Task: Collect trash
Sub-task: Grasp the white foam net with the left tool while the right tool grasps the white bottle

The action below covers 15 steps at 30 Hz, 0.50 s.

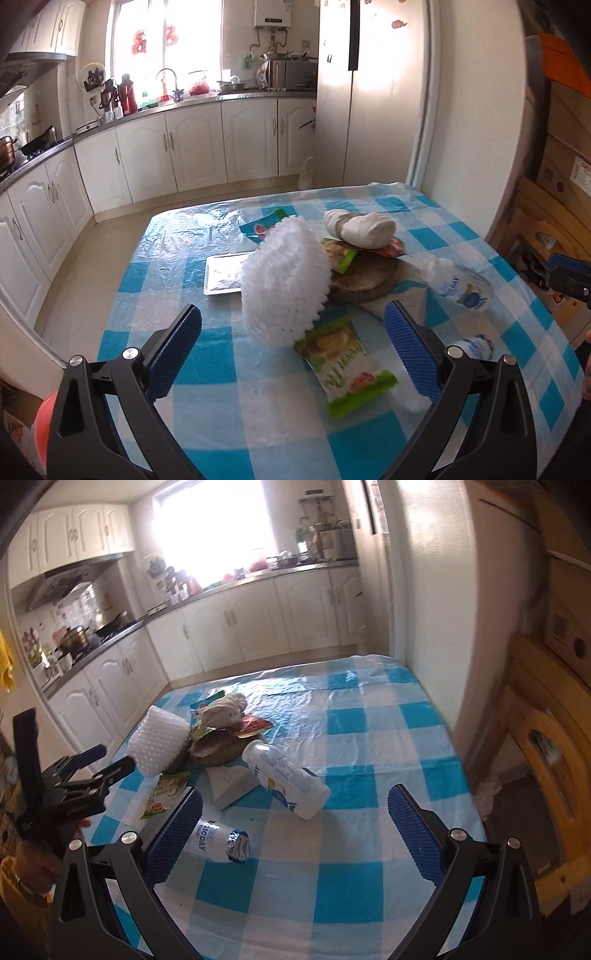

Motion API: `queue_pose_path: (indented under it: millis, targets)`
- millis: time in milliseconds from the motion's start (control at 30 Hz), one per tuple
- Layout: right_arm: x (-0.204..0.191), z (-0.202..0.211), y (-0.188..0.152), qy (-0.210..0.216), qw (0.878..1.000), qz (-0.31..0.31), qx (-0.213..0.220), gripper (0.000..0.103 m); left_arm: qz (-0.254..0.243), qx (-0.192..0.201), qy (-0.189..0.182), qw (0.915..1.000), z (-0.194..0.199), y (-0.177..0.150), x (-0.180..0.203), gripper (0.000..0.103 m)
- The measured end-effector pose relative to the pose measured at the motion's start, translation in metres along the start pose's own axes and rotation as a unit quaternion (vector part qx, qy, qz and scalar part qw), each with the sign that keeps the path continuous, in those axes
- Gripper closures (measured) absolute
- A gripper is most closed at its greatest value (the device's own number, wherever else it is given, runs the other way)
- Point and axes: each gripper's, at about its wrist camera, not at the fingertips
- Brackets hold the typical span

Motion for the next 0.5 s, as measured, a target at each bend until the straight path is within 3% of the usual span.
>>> queue_pose_path:
  millis: [133, 433, 500]
  targets:
    - [-0.007, -0.025, 0.010, 0.020, 0.999, 0.042, -0.022, 0.004, 0.034, 0.002, -0.020, 0.9992, -0.014, 0.003, -0.013, 0.004]
    - [-0.004, -0.076, 0.020, 0.025, 0.993, 0.094, -0.059, 0.007, 0.030, -0.006, -0.036, 0.9989, -0.036, 0.006, -0.015, 0.005]
    - [-0.004, -0.084, 0.020, 0.028, 0.992, 0.099, -0.067, 0.008, 0.031, -0.013, -0.036, 0.9988, -0.041, 0.005, -0.015, 0.013]
Point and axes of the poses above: each gripper's, at about its wrist camera, not at the fingertips, and z roughly against the way its jaws point, x to its right, y to its top, and after that the axes turned 6 degrees about -z, right-handed
